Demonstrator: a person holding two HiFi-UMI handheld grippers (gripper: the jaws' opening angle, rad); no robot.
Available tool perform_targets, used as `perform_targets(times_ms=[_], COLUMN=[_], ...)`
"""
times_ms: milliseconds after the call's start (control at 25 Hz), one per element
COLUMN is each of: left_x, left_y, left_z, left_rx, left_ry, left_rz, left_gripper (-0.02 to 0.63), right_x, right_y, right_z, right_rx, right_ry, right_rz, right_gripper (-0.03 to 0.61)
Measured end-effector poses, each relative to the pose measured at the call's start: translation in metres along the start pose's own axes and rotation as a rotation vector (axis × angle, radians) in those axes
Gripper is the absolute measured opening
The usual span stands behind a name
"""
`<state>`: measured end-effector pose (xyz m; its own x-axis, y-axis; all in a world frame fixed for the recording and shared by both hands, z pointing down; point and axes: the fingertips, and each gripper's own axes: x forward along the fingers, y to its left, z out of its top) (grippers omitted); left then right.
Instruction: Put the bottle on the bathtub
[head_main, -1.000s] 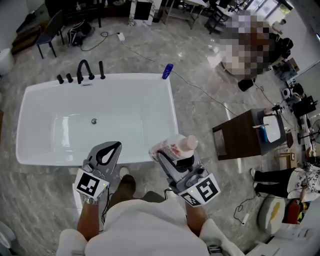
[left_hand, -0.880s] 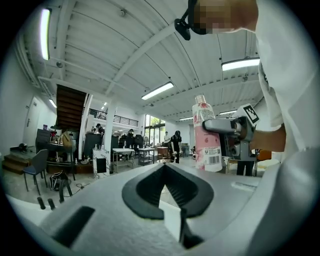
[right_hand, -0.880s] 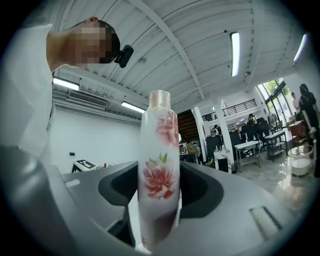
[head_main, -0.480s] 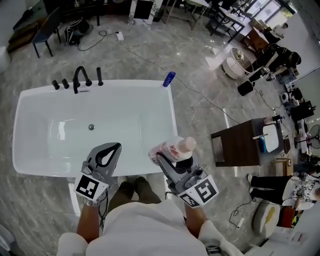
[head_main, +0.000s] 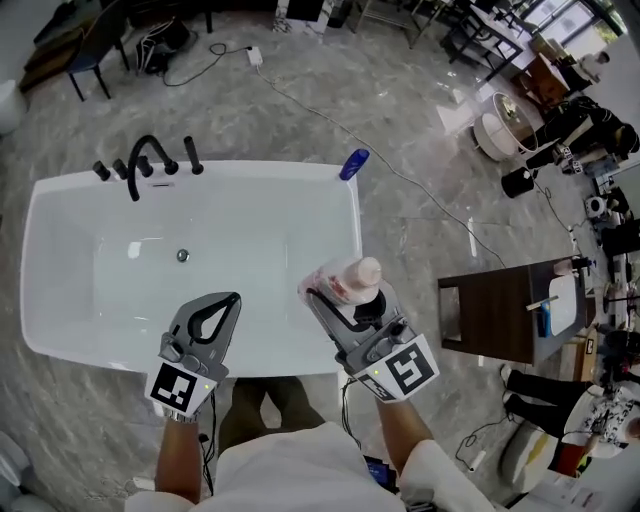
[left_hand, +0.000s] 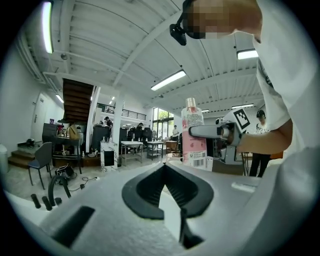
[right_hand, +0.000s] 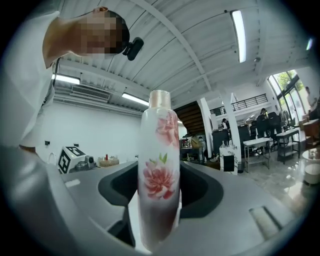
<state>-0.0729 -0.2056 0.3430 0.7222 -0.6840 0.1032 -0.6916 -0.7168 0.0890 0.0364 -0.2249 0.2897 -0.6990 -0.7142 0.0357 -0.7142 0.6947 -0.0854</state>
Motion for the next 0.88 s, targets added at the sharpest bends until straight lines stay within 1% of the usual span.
perform_targets(times_ms=[160,320,480,640,760,880], left_x=[0.028,0.051,0.071,0.094,0.106,0.115], left_y=[0.023,0.052,0.082,0.106,0.119,0.128], left_z=[-0.037,-0.086,-0.133,-0.170,-0.196,-0.216], left_rx=[-0.035,-0.084,-0.115,-0.121,-0.119,-0.150], left_ry=[0.041,0.075,0.106,0.109,0.121,0.110], left_rz=[-0.010,-0.022,-0.015,-0.007,0.003,0.031], left_gripper=[0.002,0.000,0.000,0.002,0.002,0.002], right_x=[0.048,0.100,0.146,0.187,0.215,0.243], right_y=[-0.049,-0.091,-0.126,-0.159,-0.182,-0.202], right_z=[-0.040,-0.090,-0.139,-0.185,-0.218,-0.256], right_rx=[-0.035,-0.030,-0.009,-0.012,0.002,0.005], right_ry=[0.039,0.045,0.045,0.042,0.012,-0.010], right_rz=[-0.037,-0.070,-0.093,-0.119,-0.127,-0.135], right_gripper=[0.236,0.236,0.236,0.236,0.236,0.236])
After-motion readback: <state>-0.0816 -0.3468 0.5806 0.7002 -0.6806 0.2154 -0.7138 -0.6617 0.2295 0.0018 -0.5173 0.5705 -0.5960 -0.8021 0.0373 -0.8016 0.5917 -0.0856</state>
